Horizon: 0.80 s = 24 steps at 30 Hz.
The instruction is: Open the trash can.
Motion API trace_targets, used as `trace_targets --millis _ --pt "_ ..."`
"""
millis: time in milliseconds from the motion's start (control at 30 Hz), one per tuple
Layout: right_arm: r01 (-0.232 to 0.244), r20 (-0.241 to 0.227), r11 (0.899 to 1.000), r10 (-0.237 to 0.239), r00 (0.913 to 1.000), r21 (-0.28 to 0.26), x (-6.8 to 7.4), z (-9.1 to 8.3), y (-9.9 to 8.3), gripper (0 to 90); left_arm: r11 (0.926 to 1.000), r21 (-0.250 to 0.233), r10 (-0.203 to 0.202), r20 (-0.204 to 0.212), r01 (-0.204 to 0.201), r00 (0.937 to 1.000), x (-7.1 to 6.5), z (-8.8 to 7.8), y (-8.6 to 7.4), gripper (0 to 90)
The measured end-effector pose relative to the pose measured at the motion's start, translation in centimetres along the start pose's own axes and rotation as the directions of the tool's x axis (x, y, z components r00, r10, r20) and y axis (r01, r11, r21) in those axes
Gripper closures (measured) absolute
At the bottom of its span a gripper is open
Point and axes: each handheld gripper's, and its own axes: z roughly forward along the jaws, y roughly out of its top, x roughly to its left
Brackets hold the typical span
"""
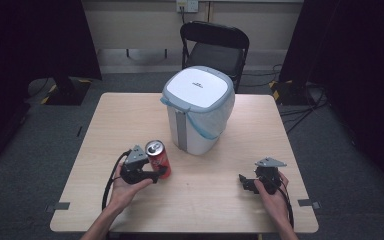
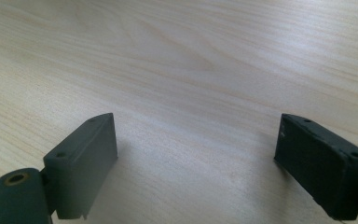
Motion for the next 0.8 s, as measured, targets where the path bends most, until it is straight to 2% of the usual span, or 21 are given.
trace_targets --millis 33,67,133,167,200,233,300,367,400,467,500,533,567,633,667,733,800 --pt "0.000 0.000 1.000 0.000 1.0000 0.000 0.0 0.0 0.0 11.3 0.9999 0.001 -0.013 -0.011 0.013 0.9998 0.6 -0.3 -0.2 33.9" --pt "0.000 0.000 1.000 0.000 1.0000 0.000 0.0 0.0 0.0 11.3 0.9999 0.001 -0.013 -0.011 0.013 0.9998 0.6 -0.3 -0.2 33.9" --pt "0.000 0.000 1.000 0.000 1.0000 0.000 0.0 0.0 0.0 11.2 0.9995 0.004 -0.032 -0.035 0.033 0.9989 1.8 -0.9 -0.5 33.9" --pt "0.000 0.000 1.000 0.000 1.0000 0.000 0.0 0.0 0.0 11.2 0.9982 0.005 -0.060 -0.041 0.060 0.9974 3.0 -1.4 -0.9 33.9" --pt "0.000 0.000 1.000 0.000 1.0000 0.000 0.0 0.0 0.0 11.2 0.9982 0.005 -0.060 -0.041 0.060 0.9974 3.0 -1.4 -0.9 33.9" --pt "-0.001 0.000 1.000 0.001 1.0000 0.000 0.0 0.0 0.0 11.2 0.9978 0.020 -0.061 -0.079 0.063 0.9950 4.0 -2.0 -1.3 33.9" --pt "-0.001 0.000 1.000 0.001 1.0000 0.000 0.0 0.0 0.0 11.2 0.9973 0.023 -0.067 -0.085 0.069 0.9941 4.4 -2.2 -1.5 33.9" --pt "0.000 0.000 1.000 0.000 1.0000 0.000 0.0 0.0 0.0 11.2 0.9966 0.040 -0.067 -0.128 0.073 0.9895 5.5 -2.6 -2.0 33.9" --pt "0.000 0.000 1.000 0.000 1.0000 0.000 0.0 0.0 0.0 11.2 0.9966 0.040 -0.067 -0.128 0.073 0.9895 5.5 -2.6 -2.0 33.9" --pt "0.000 0.000 1.000 0.000 1.0000 0.000 0.0 0.0 0.0 11.1 0.9953 0.040 -0.080 -0.158 0.088 0.9842 6.3 -2.7 -2.2 33.9" --pt "0.000 0.000 1.000 0.000 1.0000 0.000 0.0 0.0 0.0 11.1 0.9936 0.029 -0.102 -0.183 0.109 0.9777 7.2 -2.8 -2.4 33.9" --pt "0.000 0.000 1.000 0.000 1.0000 0.000 0.0 0.0 0.0 11.1 0.9936 0.029 -0.102 -0.183 0.109 0.9777 7.2 -2.8 -2.4 34.0" --pt "0.000 0.000 1.000 0.000 1.0000 0.000 0.0 0.0 0.0 11.1 0.9910 0.014 -0.127 -0.219 0.133 0.9676 8.0 -2.9 -2.6 34.0" --pt "0.000 0.000 1.000 0.000 1.0000 0.001 0.0 0.0 0.0 11.1 0.9895 0.023 -0.135 -0.214 0.143 0.9674 8.3 -2.7 -2.7 34.0" --pt "0.000 0.000 1.000 0.000 1.0000 0.000 0.0 0.0 0.0 11.1 0.9933 0.057 -0.083 -0.254 0.101 0.9635 8.4 -2.3 -2.7 34.0" --pt "-0.001 0.001 1.000 0.001 1.0000 0.001 0.0 0.0 0.0 11.1 0.9936 0.058 -0.080 -0.250 0.097 0.9649 8.5 -2.3 -2.7 34.0" --pt "0.000 0.000 1.000 0.000 1.0000 0.000 0.0 0.0 0.0 11.1 0.9936 0.053 -0.083 -0.257 0.100 0.9627 8.7 -2.2 -2.7 34.0"
